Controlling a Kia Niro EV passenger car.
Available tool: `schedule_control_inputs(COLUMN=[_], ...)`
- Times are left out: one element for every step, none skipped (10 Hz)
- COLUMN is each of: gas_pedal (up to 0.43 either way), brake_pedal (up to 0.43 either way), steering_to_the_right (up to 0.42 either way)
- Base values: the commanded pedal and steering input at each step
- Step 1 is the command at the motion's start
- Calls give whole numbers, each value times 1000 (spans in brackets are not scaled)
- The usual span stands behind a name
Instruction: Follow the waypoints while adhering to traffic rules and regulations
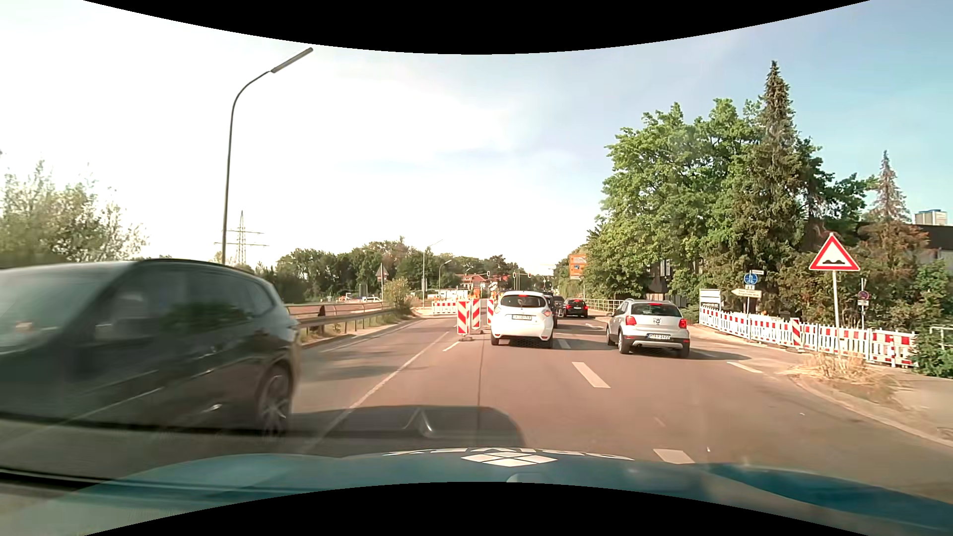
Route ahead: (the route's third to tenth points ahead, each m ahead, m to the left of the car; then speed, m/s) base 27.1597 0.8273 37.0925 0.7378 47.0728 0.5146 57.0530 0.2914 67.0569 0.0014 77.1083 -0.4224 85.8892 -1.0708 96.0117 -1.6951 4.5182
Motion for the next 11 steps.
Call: schedule_control_inputs(gas_pedal=[47, 47, 47, 47, 47, 47, 47, 47, 47, 47, 47], brake_pedal=[0, 0, 0, 0, 0, 0, 0, 0, 0, 0, 0], steering_to_the_right=[19, 19, 19, 19, 20, 22, 24, 26, 28, 28, 28])
